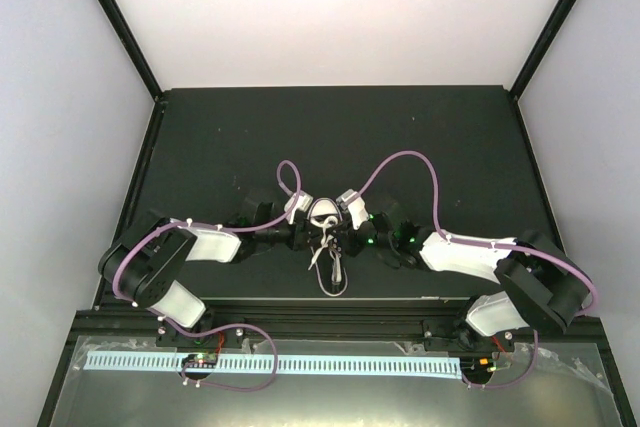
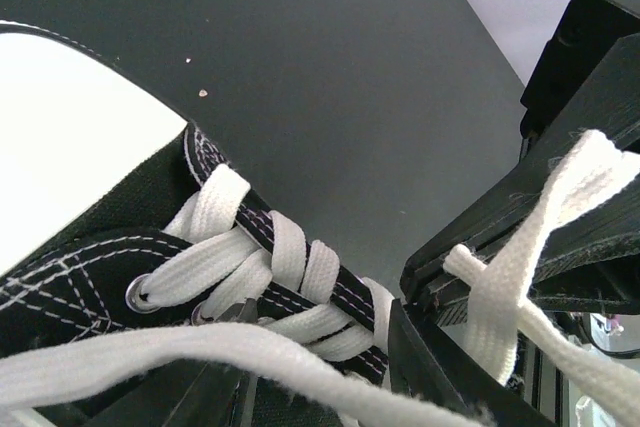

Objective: Tie the shoes

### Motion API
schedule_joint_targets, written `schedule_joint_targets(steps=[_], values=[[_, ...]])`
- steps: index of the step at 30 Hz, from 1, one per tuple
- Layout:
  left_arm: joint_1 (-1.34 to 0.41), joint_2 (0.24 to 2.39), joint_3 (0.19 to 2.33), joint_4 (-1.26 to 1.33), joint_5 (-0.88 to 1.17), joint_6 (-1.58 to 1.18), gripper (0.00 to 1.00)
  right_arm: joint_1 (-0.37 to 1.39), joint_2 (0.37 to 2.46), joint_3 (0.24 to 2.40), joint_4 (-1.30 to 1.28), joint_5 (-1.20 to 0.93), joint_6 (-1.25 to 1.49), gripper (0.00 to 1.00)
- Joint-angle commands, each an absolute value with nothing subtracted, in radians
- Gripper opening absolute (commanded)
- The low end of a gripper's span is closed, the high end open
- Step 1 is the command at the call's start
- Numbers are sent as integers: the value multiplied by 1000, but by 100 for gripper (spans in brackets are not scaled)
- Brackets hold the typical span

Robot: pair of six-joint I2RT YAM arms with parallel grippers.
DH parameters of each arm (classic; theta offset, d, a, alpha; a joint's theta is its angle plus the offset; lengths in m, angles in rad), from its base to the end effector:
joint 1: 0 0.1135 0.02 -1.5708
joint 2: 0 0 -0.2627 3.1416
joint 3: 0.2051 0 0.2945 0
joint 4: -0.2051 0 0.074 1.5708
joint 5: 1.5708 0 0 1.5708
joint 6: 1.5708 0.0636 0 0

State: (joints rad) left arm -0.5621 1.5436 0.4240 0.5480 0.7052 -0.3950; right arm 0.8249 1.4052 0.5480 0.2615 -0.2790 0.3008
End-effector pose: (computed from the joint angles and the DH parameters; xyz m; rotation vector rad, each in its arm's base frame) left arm 0.2281 -0.1924 0.0766 0.6330 2.1867 -1.2900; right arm 0.2061 0.2489 0.1181 -0.7585 2.1694 0.9206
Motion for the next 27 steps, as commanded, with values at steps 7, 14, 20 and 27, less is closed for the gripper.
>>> schedule_joint_targets(steps=[7,14,20,27], values=[[-567,1541,425,630,815,-381,38,822,1408,557,348,-266,338,2],[-566,1496,390,660,785,-399,35,822,1417,558,348,-258,344,2],[-566,1476,370,676,797,-409,34,821,1420,560,348,-260,344,2],[-570,1504,389,657,792,-401,35,822,1428,565,354,-275,344,2]])
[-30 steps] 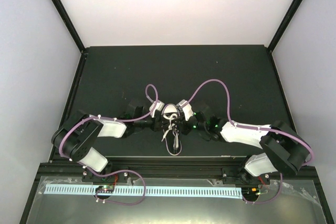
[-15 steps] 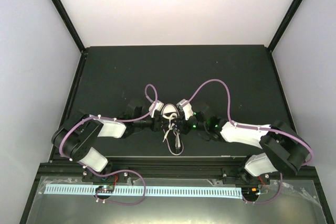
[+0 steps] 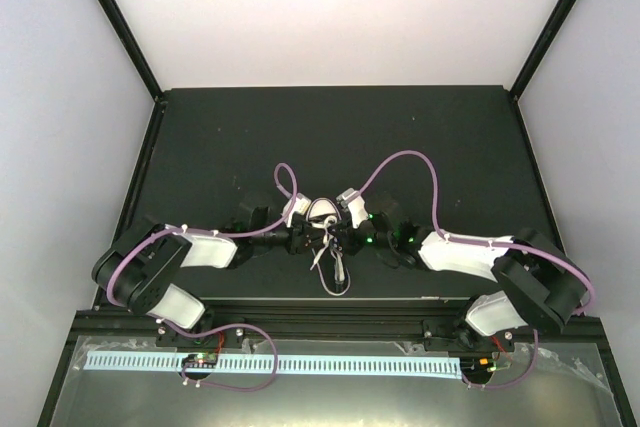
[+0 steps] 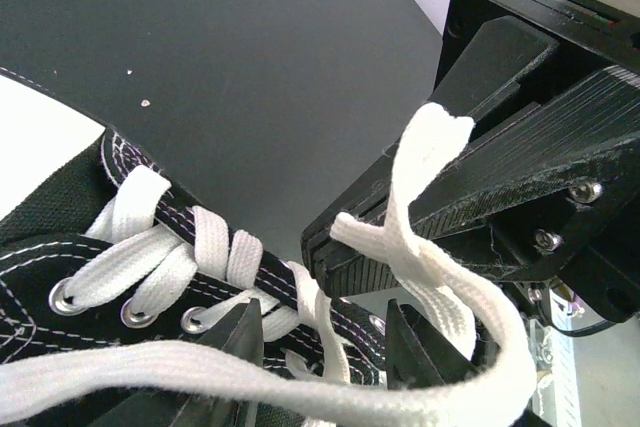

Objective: Tie the shoes

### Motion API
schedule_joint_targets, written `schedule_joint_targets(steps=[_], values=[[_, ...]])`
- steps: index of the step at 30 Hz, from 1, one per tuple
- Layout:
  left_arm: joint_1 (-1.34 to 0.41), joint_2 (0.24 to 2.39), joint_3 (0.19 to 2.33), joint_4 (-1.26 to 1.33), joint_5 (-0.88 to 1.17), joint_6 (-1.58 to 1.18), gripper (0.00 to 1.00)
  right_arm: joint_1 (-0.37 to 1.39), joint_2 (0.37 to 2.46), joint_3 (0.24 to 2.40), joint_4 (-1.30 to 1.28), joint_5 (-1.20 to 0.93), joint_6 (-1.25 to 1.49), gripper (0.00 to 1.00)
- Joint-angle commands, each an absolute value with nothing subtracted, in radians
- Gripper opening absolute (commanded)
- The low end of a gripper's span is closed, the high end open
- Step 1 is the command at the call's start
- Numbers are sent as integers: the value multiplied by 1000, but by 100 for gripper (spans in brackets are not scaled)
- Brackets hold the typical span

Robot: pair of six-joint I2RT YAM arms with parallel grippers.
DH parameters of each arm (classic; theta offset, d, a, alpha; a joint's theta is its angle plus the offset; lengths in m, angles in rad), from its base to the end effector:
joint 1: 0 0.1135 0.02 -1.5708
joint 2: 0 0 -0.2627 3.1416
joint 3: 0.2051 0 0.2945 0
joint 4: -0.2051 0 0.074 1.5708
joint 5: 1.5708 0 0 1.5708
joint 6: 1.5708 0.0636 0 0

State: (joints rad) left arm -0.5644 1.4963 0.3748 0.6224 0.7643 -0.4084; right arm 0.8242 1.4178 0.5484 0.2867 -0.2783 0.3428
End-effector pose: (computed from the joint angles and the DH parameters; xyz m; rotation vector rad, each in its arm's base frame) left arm 0.2172 -0.1896 0.0844 0.6795 2.1047 -1.3614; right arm 0.2077 0.2502 0.1172 -0.7125 2.1794 0.9457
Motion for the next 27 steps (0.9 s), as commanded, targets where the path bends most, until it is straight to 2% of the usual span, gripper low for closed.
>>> schedule_joint_targets(steps=[1,13,18,21,23,24,27], values=[[-571,1512,396,653,790,-399,35,821,1426,566,354,-278,344,2],[-610,1575,440,651,772,-400,33,821,1425,565,355,-285,346,2],[-610,1562,424,652,736,-408,18,822,1411,558,345,-274,351,2],[-610,1521,391,683,690,-434,5,821,1400,550,327,-260,359,2],[-609,1483,366,693,639,-448,2,822,1388,541,308,-248,370,8],[-609,1463,350,698,618,-454,2,822,1380,532,302,-246,376,14],[-610,1424,332,690,591,-458,2,819,1341,502,264,-241,394,43]])
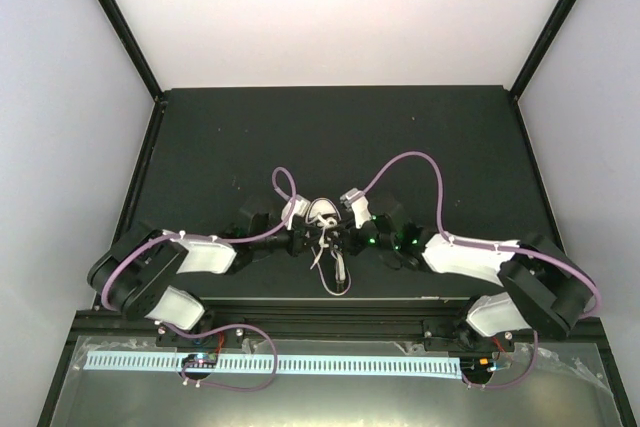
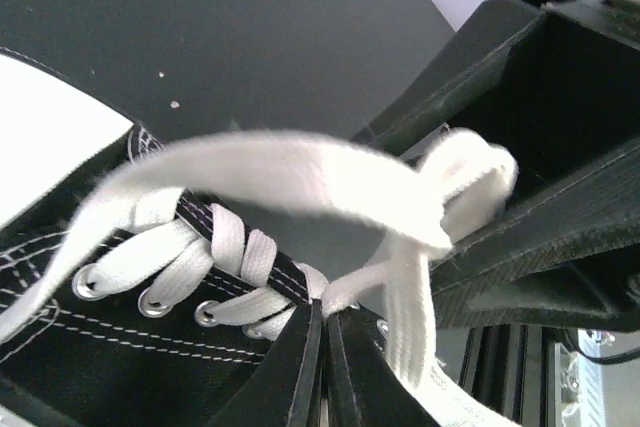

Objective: Tie the shoes

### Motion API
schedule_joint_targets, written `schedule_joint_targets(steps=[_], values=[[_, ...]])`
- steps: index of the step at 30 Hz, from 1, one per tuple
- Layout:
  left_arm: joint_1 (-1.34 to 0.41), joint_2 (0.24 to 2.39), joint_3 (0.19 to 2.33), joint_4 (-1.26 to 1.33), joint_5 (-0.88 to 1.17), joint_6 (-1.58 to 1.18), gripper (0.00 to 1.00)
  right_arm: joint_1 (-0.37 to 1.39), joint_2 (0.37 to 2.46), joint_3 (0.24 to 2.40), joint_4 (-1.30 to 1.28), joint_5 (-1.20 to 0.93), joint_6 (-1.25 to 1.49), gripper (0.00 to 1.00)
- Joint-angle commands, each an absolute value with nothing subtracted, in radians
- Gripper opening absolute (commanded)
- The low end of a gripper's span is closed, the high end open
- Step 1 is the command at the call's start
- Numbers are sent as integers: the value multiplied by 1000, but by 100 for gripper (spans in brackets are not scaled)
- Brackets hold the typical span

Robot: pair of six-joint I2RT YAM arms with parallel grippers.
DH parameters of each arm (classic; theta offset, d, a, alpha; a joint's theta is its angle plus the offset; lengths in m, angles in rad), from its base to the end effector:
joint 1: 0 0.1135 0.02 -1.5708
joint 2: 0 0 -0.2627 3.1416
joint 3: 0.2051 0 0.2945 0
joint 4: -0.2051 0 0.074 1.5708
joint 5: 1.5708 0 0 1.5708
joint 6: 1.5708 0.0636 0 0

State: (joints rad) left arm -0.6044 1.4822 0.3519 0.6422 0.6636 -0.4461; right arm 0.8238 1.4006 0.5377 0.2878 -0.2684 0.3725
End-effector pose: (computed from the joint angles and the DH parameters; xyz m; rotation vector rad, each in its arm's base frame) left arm 0.2111 -0.1934 0.0817 0.6200 2.1285 -1.3016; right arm 0.2065 0.2478 0.1187 -0.6741 2.1877 0.9535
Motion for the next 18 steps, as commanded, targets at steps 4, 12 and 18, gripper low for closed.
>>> schedule_joint_targets(steps=[4,12,18], values=[[-609,1422,333,673,601,-451,2,820,1240,473,177,-204,397,59],[-609,1423,333,664,612,-445,2,799,1096,547,-13,-204,346,79],[-610,1417,328,660,606,-442,2,798,1218,776,-232,-248,289,79]])
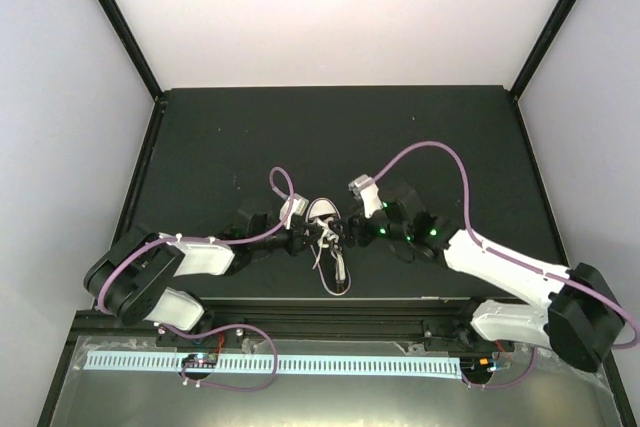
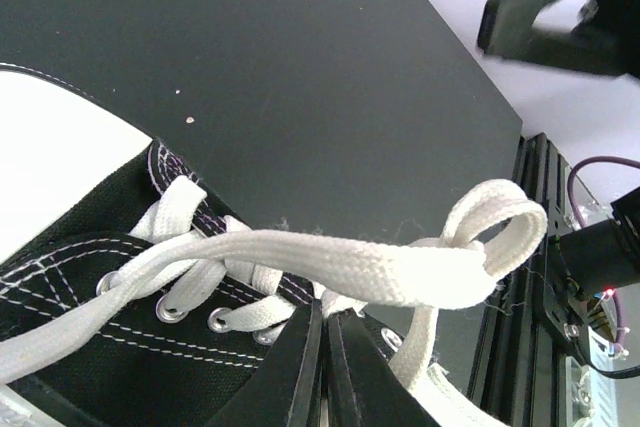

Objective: Tie the shoes

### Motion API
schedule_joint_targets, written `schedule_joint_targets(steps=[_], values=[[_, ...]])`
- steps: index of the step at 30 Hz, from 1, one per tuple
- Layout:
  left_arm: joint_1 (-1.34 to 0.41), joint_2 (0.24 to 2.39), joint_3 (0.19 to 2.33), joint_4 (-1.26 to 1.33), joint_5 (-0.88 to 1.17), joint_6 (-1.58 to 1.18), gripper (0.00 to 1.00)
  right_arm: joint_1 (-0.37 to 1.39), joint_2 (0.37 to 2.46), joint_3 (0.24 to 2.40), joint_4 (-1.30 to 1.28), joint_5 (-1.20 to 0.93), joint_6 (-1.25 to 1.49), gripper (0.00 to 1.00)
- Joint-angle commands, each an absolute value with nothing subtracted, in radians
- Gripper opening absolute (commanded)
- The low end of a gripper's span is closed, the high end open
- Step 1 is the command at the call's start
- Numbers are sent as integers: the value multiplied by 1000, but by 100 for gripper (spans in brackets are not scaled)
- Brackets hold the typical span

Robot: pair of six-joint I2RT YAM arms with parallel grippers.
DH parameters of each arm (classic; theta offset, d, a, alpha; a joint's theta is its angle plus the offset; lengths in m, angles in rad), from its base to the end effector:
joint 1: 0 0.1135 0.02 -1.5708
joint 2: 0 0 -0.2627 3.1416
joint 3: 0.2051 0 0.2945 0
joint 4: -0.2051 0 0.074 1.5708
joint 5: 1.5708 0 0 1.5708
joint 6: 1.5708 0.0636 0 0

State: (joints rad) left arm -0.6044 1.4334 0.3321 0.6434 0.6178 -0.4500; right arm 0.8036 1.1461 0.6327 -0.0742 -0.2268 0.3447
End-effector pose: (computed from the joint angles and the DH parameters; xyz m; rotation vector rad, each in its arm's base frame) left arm 0.2101 -0.1899 0.0881 0.5891 2.1028 -1.2611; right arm 0.2018 0.2299 0.1881 -0.6540 2.1889 0.8812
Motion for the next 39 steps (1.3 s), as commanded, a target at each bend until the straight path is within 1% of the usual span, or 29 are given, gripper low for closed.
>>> schedule_joint_targets(steps=[1,3,6,11,17,20,21,22,24,25,26,27,28,34,39], values=[[-609,1417,328,661,603,-444,2,799,1257,820,-276,-248,280,78],[-609,1417,325,665,602,-446,2,799,1341,918,-368,-254,268,70],[-609,1409,322,664,595,-447,2,803,1442,1025,-479,-299,260,64],[-609,1403,323,653,590,-440,1,823,1517,1101,-536,-347,240,63],[-610,1407,327,648,596,-436,2,842,1566,1134,-510,-400,237,63],[-609,1411,327,654,599,-437,1,846,1593,1141,-484,-395,243,59],[-610,1411,327,656,601,-437,2,848,1604,1145,-477,-387,247,56],[-609,1411,327,657,601,-436,2,847,1615,1150,-474,-371,254,51],[-610,1407,327,656,598,-437,2,846,1634,1159,-465,-331,276,33],[-610,1402,326,648,592,-435,1,846,1634,1160,-457,-312,291,17],[-609,1388,325,638,579,-432,2,846,1629,1157,-448,-289,309,8],[-610,1374,321,621,558,-426,2,847,1617,1150,-436,-267,330,3],[-610,1352,316,602,528,-422,2,846,1596,1140,-423,-232,350,2],[-608,1151,273,466,315,-390,1,846,1457,1034,-378,-88,458,2],[-607,1004,270,333,205,-336,2,846,1382,898,-354,-69,529,2]])
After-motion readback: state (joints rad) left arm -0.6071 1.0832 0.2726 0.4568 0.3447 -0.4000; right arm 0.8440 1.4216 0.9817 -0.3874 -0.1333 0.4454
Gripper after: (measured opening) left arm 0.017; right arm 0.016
